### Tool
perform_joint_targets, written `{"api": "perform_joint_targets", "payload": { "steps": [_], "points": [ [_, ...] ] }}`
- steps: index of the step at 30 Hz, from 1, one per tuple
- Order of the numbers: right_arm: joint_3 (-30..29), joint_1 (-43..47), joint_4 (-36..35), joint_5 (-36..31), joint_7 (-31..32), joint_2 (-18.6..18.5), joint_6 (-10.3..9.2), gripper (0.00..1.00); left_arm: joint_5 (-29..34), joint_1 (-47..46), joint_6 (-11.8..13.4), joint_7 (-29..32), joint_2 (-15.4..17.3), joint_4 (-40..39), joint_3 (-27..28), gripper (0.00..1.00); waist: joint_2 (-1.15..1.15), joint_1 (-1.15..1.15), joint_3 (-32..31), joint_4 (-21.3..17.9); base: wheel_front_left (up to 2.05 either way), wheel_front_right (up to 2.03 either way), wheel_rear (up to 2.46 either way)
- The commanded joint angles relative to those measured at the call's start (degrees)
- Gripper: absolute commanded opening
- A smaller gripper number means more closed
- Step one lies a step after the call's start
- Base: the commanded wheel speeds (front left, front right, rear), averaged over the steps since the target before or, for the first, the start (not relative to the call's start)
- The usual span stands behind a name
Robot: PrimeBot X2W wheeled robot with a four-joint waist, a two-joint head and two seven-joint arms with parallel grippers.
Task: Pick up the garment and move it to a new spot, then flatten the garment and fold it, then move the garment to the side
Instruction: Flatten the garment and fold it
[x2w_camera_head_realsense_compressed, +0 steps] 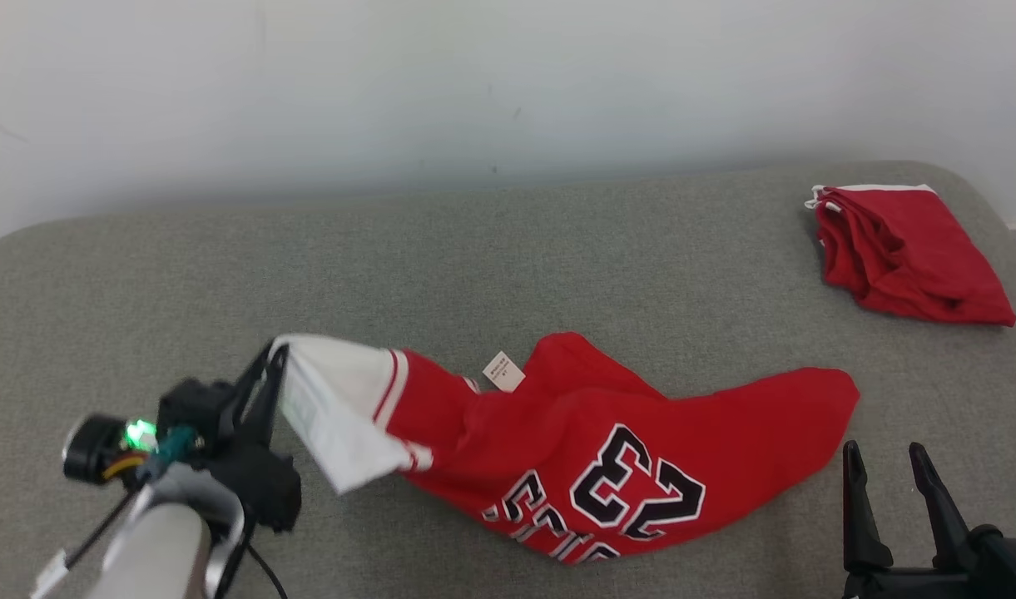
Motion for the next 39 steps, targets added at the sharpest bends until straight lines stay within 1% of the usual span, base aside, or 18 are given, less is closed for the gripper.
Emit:
{"api": "perform_joint_targets", "payload": {
  "steps": [1,3,4,8,11,13,15,18,22,30,34,39],
  "points": [
    [-0.18,-0.96,0.14,0.31,-0.39,0.4,-0.14,1.0,0.64,-3.99,0.06,1.59,1.88,-2.22,-0.82,0.0,-0.01,-0.01,1.19,-0.96,0.0,0.0,0.0],
    [-0.25,-1.51,0.36,0.31,-0.48,0.66,-0.14,1.0,0.29,-7.71,0.04,3.72,3.77,-4.43,-2.42,0.0,-0.01,-0.01,2.07,-1.61,0.0,0.0,0.0],
    [-0.25,-1.51,0.36,0.31,-0.48,0.66,-0.14,1.0,0.29,-7.71,0.04,3.72,3.77,-4.43,-2.42,0.0,-0.01,-0.01,2.07,-1.61,0.0,0.0,0.0],
    [-0.27,-2.96,0.85,0.27,-0.65,1.15,-0.14,1.0,-1.46,-15.21,0.05,7.02,7.51,-8.07,-4.89,0.0,-0.01,-0.01,4.18,-3.21,0.0,0.0,0.0],
    [-0.32,-4.01,1.23,0.33,-0.75,1.47,-0.14,1.0,-2.84,-20.12,0.04,8.94,9.61,-8.95,-6.5,0.0,-0.01,-0.01,5.81,-4.34,0.0,0.0,0.0],
    [-0.33,-4.79,1.23,0.43,-0.77,1.7,-0.13,1.0,-3.69,-22.85,0.04,10.14,10.67,-8.24,-7.18,0.0,-0.01,-0.01,6.84,-5.04,0.0,0.0,0.0],
    [-0.21,-5.7,1.08,0.49,-0.77,2.01,-0.13,1.0,-4.38,-25.81,0.03,11.32,11.8,-5.85,-8.42,0.0,-0.01,-0.01,8.21,-6.09,0.0,0.0,0.0],
    [0.1,-6.67,1.13,0.47,-0.78,2.23,-0.14,1.0,-4.98,-27.57,0.03,11.07,12.84,-2.78,-9.71,0.0,-0.01,-0.01,9.44,-7.21,0.0,0.0,0.0],
    [-0.01,-7.67,1.11,0.3,-0.79,2.48,-0.14,1.0,-5.91,-29.23,0.03,9.59,13.54,1.78,-10.61,0.0,-0.01,-0.01,10.88,-8.39,0.0,0.0,0.0],
    [-0.51,-8.41,1.34,-0.14,-0.8,2.59,-0.14,1.0,-7.46,-32.17,0.03,5.2,13.06,9.75,-11.95,0.0,-0.01,-0.01,11.94,-8.91,0.0,0.0,0.0],
    [-0.94,-8.28,1.6,-0.51,-0.8,2.56,-0.13,1.0,-7.88,-34.24,0.03,2.83,12.9,11.78,-12.57,0.0,-0.01,-0.01,11.23,-8.36,0.0,0.0,0.0],
    [-0.88,-8.62,1.69,-0.65,-0.79,2.46,-0.14,1.0,-7.81,-38.5,0.02,1.81,12.81,12.44,-14.46,0.0,-0.01,-0.01,10.26,-7.9,0.0,0.0,0.0]
  ]
}}
